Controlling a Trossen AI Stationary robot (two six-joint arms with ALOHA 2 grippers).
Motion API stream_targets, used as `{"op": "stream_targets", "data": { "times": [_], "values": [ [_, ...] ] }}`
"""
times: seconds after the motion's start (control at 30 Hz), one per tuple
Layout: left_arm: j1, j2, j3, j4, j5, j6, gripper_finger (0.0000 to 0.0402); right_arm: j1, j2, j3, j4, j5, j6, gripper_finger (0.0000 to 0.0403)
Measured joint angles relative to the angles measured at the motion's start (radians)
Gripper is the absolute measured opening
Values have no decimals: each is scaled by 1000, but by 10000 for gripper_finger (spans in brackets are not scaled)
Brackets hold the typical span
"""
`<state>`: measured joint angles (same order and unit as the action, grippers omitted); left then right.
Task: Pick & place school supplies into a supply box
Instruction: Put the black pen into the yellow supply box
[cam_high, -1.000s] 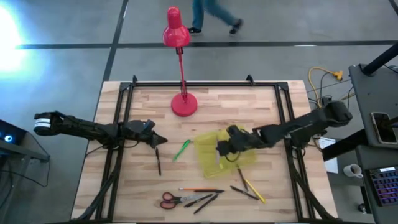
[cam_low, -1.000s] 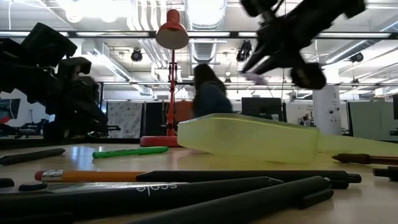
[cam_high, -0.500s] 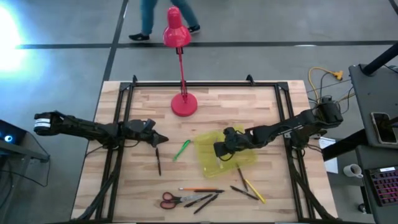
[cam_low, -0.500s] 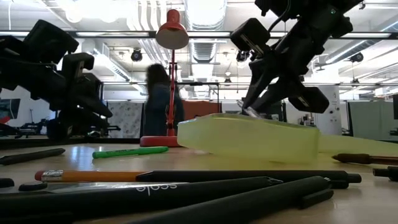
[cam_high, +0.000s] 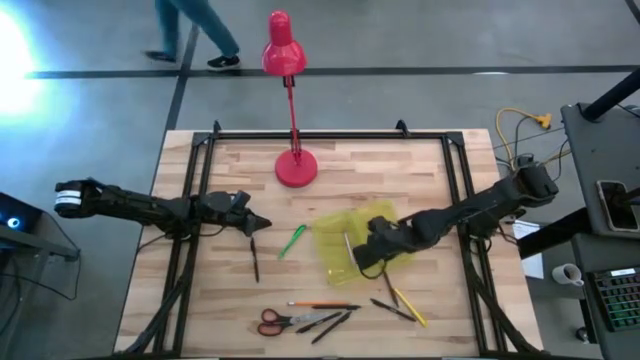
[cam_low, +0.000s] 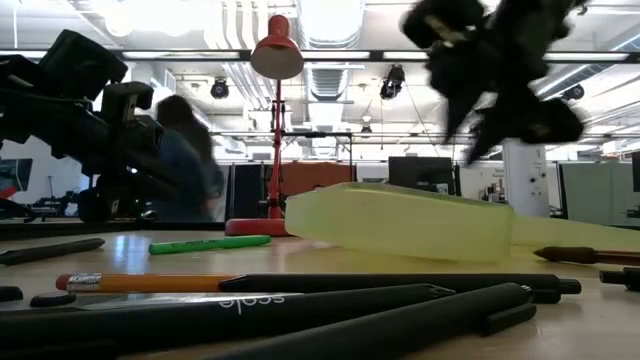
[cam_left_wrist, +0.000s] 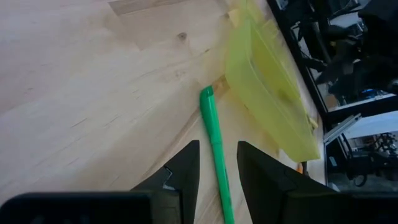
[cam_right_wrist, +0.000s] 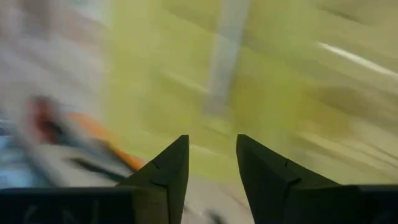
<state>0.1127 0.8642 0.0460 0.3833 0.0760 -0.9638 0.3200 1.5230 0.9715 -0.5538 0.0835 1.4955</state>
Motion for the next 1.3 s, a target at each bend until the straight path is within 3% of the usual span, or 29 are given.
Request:
{"op": "stream_targets", "data": {
  "times": [0.17,0.63,0.73,0.9,1.0,1.1,1.2,1.3],
  "values": [
    [0,0,0,1,0,0,92,84,25,114,-343,-54,107,128],
    [0,12,0,1,0,3,92,226,83,101,-284,-214,294,130],
    [0,12,0,26,-1,14,92,266,83,98,-284,-207,346,130],
    [-17,11,25,54,7,175,92,327,83,104,-307,-54,461,130],
    [-47,12,85,-69,44,330,92,344,80,106,-311,-26,492,130],
    [-80,12,172,-314,46,438,92,348,80,106,-312,-23,493,130],
    [-85,25,260,-523,45,457,92,348,81,106,-314,-5,495,130],
    [-85,44,328,-627,14,457,92,348,81,106,-333,7,492,130]
  ]
}}
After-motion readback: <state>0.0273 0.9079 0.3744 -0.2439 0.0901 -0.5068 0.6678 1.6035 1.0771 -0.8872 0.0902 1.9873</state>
